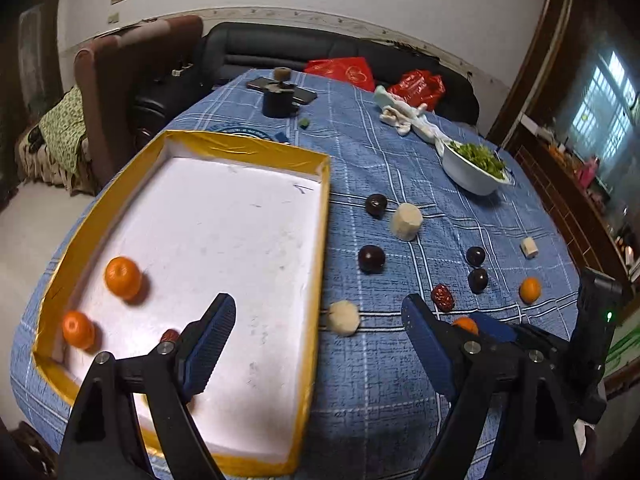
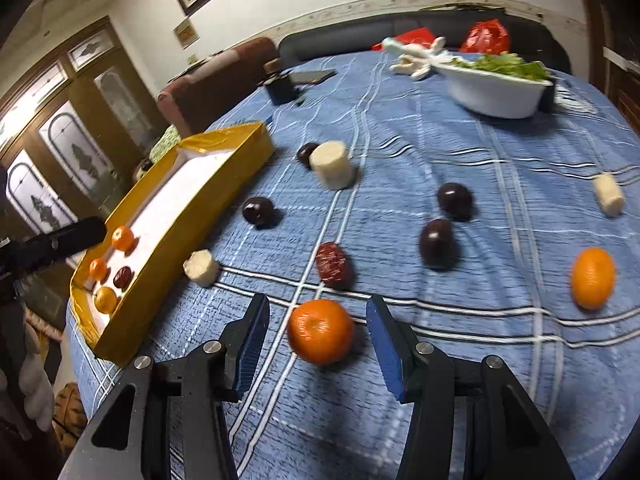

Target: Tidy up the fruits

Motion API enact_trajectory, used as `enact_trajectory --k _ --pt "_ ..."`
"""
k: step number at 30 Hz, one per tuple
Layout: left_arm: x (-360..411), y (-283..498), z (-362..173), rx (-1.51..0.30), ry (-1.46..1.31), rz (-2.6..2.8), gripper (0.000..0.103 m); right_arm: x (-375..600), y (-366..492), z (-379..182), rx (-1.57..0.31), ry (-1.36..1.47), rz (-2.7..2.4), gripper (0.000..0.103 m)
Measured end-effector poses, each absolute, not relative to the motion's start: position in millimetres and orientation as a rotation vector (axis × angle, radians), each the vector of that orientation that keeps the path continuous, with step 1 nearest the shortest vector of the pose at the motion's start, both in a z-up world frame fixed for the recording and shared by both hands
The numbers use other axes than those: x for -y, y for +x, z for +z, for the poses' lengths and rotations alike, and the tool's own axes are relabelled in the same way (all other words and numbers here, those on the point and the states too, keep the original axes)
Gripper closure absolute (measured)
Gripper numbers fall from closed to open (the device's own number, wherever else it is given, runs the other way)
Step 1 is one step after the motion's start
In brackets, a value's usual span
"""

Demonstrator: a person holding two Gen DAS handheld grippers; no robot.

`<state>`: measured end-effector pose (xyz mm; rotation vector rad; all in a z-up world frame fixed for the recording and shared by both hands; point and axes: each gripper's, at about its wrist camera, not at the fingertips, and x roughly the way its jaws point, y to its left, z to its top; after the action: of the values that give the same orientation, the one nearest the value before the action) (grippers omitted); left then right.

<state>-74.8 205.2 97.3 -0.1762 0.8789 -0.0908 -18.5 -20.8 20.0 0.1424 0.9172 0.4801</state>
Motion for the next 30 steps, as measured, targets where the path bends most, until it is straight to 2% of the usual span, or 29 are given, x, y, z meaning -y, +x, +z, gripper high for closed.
enact_trajectory --k 6,8,16,27,29,30 --pt "-166 -41 82 -0.924 -0.08 -0.119 0.019 18 -18 11 -0.932 0.142 0.502 0.048" --pt "-154 -31 77 -0.928 -0.044 -0.136 0.019 19 -17 9 -0.942 0.148 0.502 0.064" --pt "-133 16 50 -0.974 0.081 -0.086 0.019 21 -18 10 -0.944 0.143 0.499 0.064" --pt "-119 32 25 -1.082 0.203 -0.041 0.019 20 -18 10 -0.947 0.139 0.499 0.063" --pt "-120 32 25 -1.082 0.201 -0.041 0.023 21 -18 10 -0.947 0.139 0.499 0.063" --pt "-121 31 26 -1.073 0.198 -0.028 0.036 21 -19 10 -0.946 0.138 0.5 0.063"
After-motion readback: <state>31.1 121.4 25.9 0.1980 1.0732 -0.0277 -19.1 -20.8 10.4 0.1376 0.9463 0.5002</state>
